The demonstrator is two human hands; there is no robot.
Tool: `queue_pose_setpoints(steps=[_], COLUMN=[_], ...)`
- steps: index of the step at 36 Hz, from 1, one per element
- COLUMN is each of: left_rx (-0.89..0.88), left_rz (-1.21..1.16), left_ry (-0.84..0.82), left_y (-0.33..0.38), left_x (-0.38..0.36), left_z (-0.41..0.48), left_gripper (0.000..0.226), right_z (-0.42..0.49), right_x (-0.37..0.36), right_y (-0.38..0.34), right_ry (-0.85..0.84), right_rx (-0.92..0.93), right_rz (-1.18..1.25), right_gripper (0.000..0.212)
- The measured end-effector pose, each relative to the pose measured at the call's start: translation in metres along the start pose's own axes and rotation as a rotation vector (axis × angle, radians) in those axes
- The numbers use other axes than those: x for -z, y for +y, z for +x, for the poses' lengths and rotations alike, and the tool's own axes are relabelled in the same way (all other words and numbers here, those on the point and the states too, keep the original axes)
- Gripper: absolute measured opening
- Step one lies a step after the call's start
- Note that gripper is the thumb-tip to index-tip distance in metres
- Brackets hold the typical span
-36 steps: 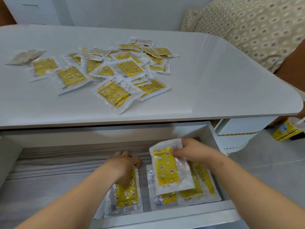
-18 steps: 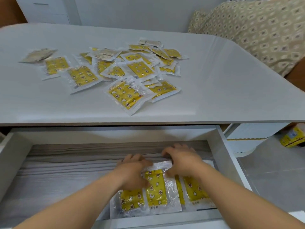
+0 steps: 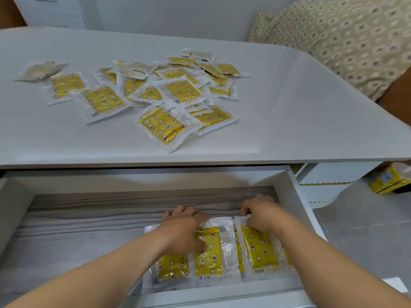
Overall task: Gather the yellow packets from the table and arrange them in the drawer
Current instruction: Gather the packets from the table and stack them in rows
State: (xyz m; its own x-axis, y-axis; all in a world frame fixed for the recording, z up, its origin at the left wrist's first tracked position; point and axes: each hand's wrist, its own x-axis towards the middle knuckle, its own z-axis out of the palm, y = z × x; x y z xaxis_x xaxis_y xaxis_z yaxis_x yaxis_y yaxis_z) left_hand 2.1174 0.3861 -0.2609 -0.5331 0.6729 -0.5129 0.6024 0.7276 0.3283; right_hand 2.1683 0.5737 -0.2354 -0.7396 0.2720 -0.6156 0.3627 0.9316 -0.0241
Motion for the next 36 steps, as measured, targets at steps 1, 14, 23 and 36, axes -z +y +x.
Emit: queue_pose_setpoints(steps=[1,14,23,36], left_rx=[-0.003,-0.02,0.082,0.275], left_rz=[-0.01,-0.016,-0.27,-0.32], left_ry=[-0.005,0.044,0.234,0.422], left_y=[0.001,-0.004,-0.001,0.032], left_x=[0.0,0.004,0.046,0.226], left_z=[0.0,-0.001,-0.046,-0.238], left_gripper=[0.07,0.056,0.042,0.034], right_z=[0.0,-0.003,-0.054,-0.222], right_x=[0.001,0.002,0.022,0.192], right_y=[-0.001,-0.008,-0.045,-0.129], right_ry=[-0.002,0.073,0.221,0.166], right_rx=[-0.012,0.007,0.111,0.169], right_rz=[-0.007,-0.02,0.316,0.569], right_gripper=[0.034,0.039,0.043,0.036])
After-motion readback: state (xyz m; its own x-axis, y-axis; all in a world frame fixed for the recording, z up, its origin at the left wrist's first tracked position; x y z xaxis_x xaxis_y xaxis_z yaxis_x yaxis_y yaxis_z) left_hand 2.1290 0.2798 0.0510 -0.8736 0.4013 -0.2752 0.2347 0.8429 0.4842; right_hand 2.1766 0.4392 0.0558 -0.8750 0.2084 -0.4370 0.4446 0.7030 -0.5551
